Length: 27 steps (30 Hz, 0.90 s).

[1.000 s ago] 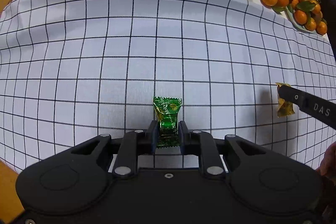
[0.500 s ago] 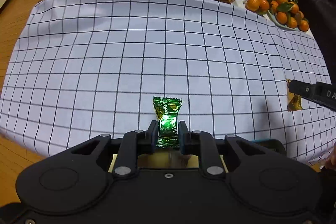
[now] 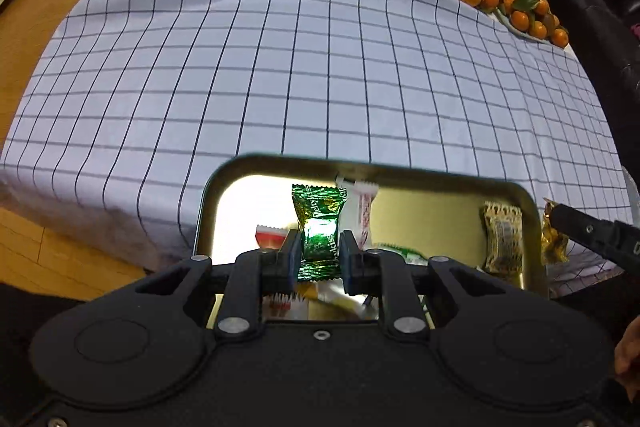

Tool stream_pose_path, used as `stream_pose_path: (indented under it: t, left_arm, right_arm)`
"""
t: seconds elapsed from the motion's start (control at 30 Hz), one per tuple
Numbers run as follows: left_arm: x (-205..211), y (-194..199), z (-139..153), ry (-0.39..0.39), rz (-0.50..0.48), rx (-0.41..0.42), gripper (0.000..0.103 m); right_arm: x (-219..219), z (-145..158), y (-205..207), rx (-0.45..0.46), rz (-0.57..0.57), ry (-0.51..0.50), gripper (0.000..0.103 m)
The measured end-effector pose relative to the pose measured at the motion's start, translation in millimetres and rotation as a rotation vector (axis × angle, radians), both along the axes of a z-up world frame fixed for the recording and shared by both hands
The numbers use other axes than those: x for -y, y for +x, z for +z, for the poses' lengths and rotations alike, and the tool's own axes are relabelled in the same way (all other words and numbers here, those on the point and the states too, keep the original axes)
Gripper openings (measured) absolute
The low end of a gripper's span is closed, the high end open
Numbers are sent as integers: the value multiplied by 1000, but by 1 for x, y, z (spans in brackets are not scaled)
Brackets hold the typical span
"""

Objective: Organize snacks
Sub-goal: 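Lift both held candies and carry them over the gold tray, then open both grippers to drop the green and gold candies onto the tray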

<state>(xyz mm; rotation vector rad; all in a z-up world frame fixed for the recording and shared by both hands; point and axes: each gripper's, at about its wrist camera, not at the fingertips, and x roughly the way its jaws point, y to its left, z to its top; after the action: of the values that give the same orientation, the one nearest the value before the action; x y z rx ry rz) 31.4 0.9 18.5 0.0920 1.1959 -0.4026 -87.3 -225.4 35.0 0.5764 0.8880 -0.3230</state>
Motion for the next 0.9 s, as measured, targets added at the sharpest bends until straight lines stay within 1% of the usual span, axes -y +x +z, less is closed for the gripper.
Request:
stream_pose_path:
  t: [0.13,0.3,0.4,0.7,0.83,0.9]
  left_arm:
    - [-6,-14,-1,9,15,-22,26]
    - [-7,-26,-1,9,29,-56,26]
    - [-2,-30,3,4,32,-58,26]
    - [33,-27,16,-27,-35,-45,27]
    - [42,-22,15,-23,-45,-49,27]
    - [44,-21,14,-13,-44,-42,28]
  right_arm:
    - [-16,-2,-22,-10,15,18,22]
    - [-24,3,-40,-2,16,48,22]
    - [-25,8,-41,10,17,44,22]
    - [-22,20,-29,42,19,35,22]
    - [-21,19,-29,45,11,41,22]
    - [-20,16,-28,33,5,51,22]
